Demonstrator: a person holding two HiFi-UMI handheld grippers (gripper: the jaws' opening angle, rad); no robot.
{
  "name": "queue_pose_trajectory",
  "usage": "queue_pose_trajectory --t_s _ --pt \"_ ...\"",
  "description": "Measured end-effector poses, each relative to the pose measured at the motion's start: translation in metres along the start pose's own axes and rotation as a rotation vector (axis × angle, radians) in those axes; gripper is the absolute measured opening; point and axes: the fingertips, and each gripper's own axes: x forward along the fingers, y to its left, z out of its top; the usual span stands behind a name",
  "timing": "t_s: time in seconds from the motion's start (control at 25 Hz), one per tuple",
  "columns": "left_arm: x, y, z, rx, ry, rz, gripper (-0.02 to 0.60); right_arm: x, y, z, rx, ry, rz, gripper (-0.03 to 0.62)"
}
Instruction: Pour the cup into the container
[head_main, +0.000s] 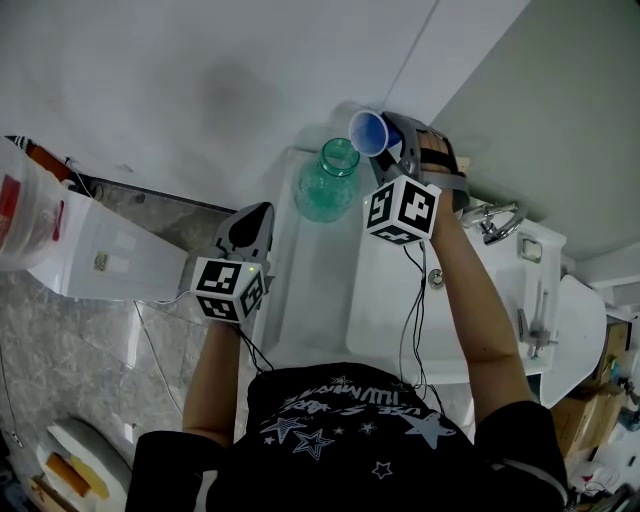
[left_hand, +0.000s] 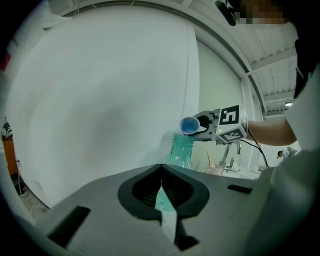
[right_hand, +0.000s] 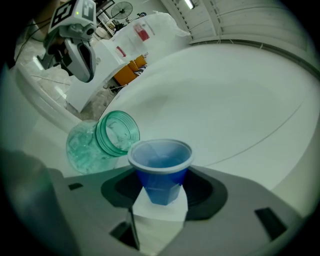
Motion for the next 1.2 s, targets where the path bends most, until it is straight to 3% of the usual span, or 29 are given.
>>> queue_pose_trajectory --t_s 0.36,0.8,1.2 --pt "0.0 0.0 -0.001 -0.002 -0.001 -0.003 0.012 0.001 0.005 -0.001 0.039 0.0 0.016 0.244" --pt "0.003 0.0 -0.001 -0.006 -0.004 -0.008 0.012 0.0 0.003 -0.001 0.177 -0.026 0.054 0.242" --pt "0.008 -0.011 0.001 -0.011 -0.005 -0.038 0.012 -0.009 0.002 -0.012 0.451 -0.069 0.088 0.244"
